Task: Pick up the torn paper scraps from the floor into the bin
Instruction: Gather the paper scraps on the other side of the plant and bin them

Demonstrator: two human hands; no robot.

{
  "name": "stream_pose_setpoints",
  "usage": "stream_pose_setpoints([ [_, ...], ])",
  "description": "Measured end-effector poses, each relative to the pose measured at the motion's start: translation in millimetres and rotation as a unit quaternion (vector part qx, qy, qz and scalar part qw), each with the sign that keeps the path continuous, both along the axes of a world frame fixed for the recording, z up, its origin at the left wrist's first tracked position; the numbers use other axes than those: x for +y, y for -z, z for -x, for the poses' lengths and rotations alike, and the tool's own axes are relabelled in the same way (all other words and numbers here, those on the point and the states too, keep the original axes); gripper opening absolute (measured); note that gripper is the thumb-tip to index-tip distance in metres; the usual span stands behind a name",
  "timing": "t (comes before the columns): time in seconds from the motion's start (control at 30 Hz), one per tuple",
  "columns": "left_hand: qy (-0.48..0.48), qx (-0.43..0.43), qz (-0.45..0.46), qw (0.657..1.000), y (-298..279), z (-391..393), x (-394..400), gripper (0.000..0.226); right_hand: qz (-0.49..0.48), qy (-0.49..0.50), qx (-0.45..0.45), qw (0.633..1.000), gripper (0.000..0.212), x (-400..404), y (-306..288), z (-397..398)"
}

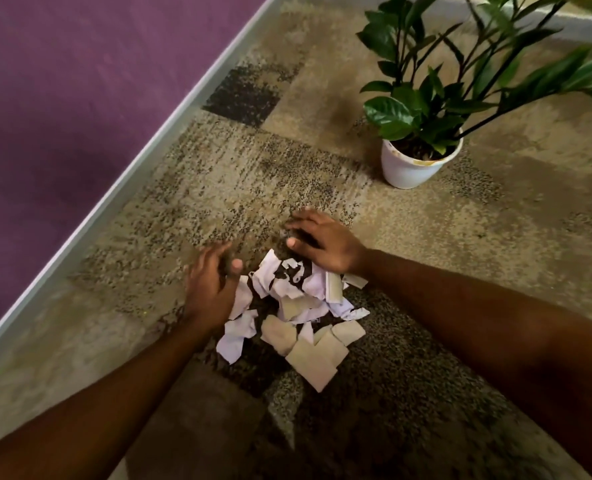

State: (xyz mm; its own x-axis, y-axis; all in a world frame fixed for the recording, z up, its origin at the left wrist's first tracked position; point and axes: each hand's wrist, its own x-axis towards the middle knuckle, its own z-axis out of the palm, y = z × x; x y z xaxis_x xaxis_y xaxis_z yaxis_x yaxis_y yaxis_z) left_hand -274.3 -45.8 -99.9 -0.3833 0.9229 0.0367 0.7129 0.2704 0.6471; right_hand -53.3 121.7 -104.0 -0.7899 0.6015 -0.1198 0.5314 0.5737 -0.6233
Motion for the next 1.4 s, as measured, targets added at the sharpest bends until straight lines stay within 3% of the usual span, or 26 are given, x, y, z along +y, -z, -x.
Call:
stream_pose_setpoints([
  [0.1,-0.048,-0.107,0.021,0.993,22,-7,-35,0.081,0.035,-0.071,0.016,0.997,0.058,-23,3,-8],
  [0.2,-0.012,-0.069,0.034,0.997,27,-31,-55,0.083,0.051,-0.116,0.053,0.99,0.056,-50,6,-25],
  [0.27,0.02,-0.115,0.024,0.993,23,-52,-55,0.083,0.047,-0.136,0.103,0.984,0.051,-58,1,-39],
  [0.33,0.057,-0.174,0.003,0.983,19,-71,-49,0.079,-0.005,-0.072,0.151,0.986,0.044,-53,-10,-50],
  [0.4,0.026,-0.194,-0.039,0.98,13,-75,-37,0.071,-0.045,0.059,0.16,0.984,0.044,-35,-12,-61],
  [0.47,-0.028,-0.149,-0.075,0.986,13,-64,-24,0.068,-0.037,0.129,0.093,0.987,0.058,-23,-7,-74],
  [0.53,-0.025,-0.108,-0.054,0.992,17,-46,-13,0.075,-0.01,0.113,0.016,0.993,0.073,-33,2,-84],
  [0.7,0.155,-0.063,0.032,0.985,24,-54,-24,0.078,0.028,0.034,0.02,0.999,0.074,-103,-1,-83],
  [0.83,0.259,-0.113,0.067,0.957,5,-68,-40,0.084,0.123,-0.026,0.025,0.992,0.098,-122,-19,-84],
  [0.93,0.353,0.01,0.138,0.925,-16,-56,-45,0.105,0.066,-0.069,-0.048,0.994,0.128,-122,-37,-90],
  [1.0,0.378,0.097,0.188,0.901,-28,-49,-46,0.126,0.013,-0.11,-0.125,0.986,0.135,-124,-48,-88],
  [1.13,0.38,0.214,0.239,0.868,-26,-56,-53,0.143,-0.025,-0.148,-0.232,0.961,0.143,-144,-54,-73],
  [1.27,0.315,0.236,0.227,0.891,-18,-76,-70,0.137,-0.07,-0.146,-0.277,0.947,0.139,-159,-46,-66],
  [1.4,0.306,0.202,0.201,0.908,-10,-91,-75,0.126,-0.092,-0.118,-0.253,0.956,0.113,-159,-43,-66],
])
